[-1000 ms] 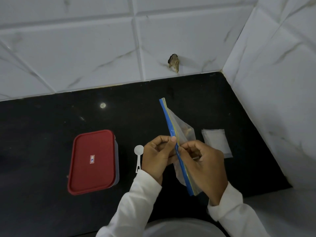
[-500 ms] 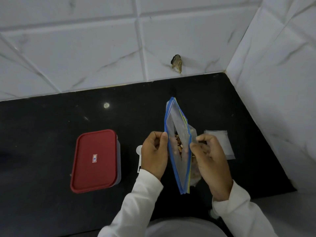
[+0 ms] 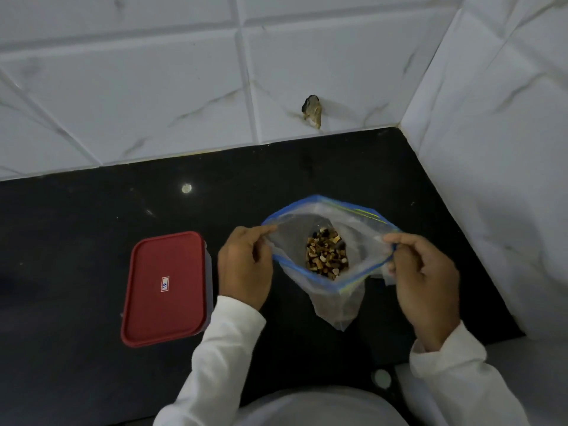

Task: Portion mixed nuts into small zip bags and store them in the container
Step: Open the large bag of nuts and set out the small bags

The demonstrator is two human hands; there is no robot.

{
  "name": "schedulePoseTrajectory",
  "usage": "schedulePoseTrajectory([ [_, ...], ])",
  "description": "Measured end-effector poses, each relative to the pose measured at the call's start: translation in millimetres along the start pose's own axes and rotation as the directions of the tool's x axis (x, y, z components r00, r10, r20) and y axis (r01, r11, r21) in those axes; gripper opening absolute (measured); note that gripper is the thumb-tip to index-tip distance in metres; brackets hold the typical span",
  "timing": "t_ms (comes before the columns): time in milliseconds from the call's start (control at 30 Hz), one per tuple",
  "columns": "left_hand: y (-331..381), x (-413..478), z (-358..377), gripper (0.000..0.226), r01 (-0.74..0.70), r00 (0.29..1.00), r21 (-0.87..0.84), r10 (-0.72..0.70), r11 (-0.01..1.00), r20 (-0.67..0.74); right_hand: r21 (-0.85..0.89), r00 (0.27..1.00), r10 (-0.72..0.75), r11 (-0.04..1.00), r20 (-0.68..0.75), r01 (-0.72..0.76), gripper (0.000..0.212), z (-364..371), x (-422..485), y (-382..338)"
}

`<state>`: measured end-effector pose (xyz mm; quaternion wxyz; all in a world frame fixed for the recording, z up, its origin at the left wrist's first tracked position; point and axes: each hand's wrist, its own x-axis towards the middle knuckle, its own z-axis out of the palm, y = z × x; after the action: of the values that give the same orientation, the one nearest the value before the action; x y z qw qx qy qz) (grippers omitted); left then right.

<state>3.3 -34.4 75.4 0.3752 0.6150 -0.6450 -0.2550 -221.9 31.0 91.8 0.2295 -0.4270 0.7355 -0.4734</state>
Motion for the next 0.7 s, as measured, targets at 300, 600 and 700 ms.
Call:
schedulePoseTrajectory([
  [300,23.9,-5.9,9.2,0.022,-0.156,0.982,-0.117,0.166,0.981,0.085,-0.298,0.989,-0.099,0.946,0.111,0.128,0.057,11.5,19.0,-29.2],
  [600,33.6,39.1,8.7,0.035,-0.137,0.941,0.166,0.076,0.977,0.330,-0.171,0.911,-0.141,0.960,0.388,0.221,0.025,27.4,61.4,-32.6],
  [700,31.5,52.7,14.2,0.027,0.079,0.965,-0.114,-0.047,0.990,0.260,0.008,0.932,0.086,0.995,0.352,-0.095,0.020,28.5,68.9,-27.7],
])
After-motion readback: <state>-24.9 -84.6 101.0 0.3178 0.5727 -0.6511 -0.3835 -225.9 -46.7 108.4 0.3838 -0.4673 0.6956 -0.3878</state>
